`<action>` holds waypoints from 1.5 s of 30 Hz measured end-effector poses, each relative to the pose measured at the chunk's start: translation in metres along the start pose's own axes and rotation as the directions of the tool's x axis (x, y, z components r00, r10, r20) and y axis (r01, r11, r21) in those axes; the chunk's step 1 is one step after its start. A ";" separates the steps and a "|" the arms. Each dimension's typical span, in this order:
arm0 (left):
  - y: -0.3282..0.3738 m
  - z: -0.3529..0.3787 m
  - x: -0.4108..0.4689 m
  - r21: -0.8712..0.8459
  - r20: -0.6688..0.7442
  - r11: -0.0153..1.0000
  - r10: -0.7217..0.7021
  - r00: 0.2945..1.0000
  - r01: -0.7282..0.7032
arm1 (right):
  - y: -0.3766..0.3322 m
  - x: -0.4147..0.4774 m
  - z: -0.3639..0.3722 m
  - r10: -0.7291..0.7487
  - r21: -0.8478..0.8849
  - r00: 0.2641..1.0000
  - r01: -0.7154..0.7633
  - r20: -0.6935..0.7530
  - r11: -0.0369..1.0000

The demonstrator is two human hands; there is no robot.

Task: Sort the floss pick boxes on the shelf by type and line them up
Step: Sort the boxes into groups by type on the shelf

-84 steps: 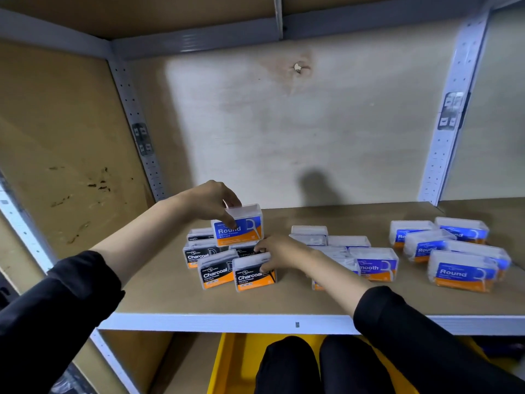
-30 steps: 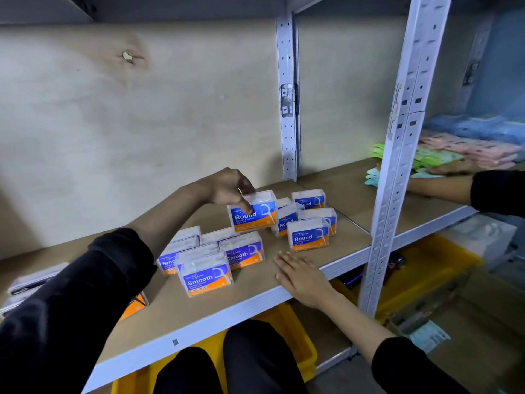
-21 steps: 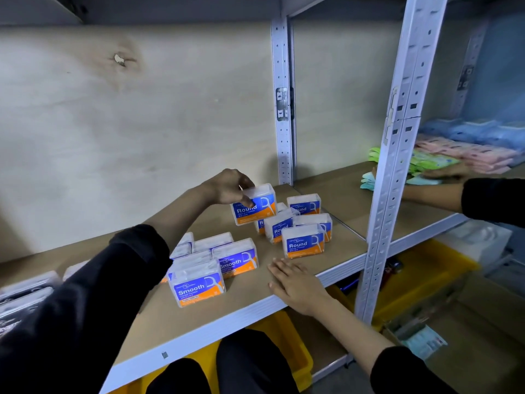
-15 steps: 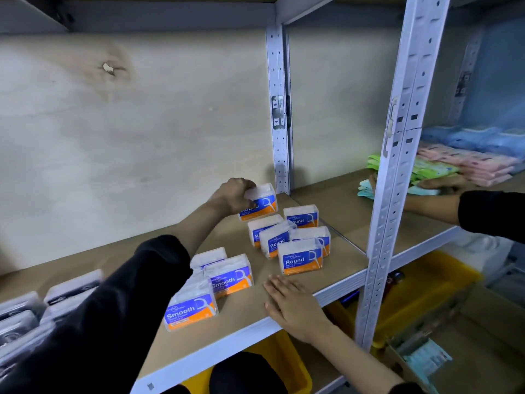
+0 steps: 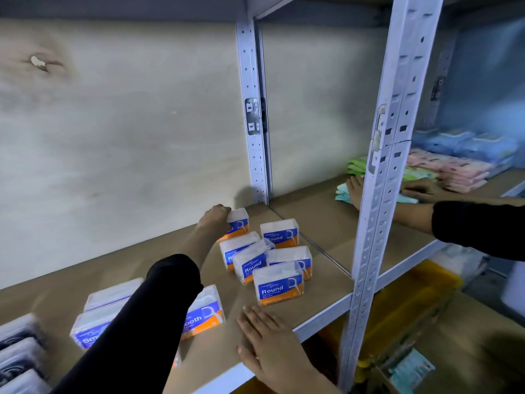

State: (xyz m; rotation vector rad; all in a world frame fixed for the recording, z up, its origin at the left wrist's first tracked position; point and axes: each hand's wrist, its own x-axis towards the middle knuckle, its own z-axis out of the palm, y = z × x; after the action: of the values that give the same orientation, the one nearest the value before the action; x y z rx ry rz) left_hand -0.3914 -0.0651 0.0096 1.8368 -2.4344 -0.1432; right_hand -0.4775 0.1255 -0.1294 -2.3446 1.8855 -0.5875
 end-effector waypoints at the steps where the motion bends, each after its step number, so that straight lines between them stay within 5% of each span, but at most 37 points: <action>1: 0.001 0.003 0.002 0.008 0.013 1.000 0.002 1.000 -0.002 | -0.002 0.000 -0.003 -0.010 0.027 1.000 0.010 0.027 1.000; 5: 0.004 0.015 0.010 0.020 0.058 1.000 0.018 0.998 -0.020 | -0.003 -0.002 -0.004 -0.039 0.038 0.992 0.035 0.116 0.999; 18: 0.005 0.023 0.012 -0.042 0.112 0.999 0.004 0.994 0.001 | 0.000 -0.002 0.001 -0.037 -0.063 0.994 0.031 -0.103 0.998; 45: -0.005 0.020 0.001 -0.109 0.030 0.994 0.009 1.000 -0.006 | -0.002 -0.006 -0.010 -0.030 -0.111 0.993 0.043 0.110 0.993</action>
State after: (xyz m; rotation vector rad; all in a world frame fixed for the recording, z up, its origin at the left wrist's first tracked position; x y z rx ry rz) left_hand -0.3898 -0.0668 -0.0111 1.7925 -2.4008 -0.2996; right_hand -0.4798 0.1332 -0.1213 -2.4303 1.8792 -0.3566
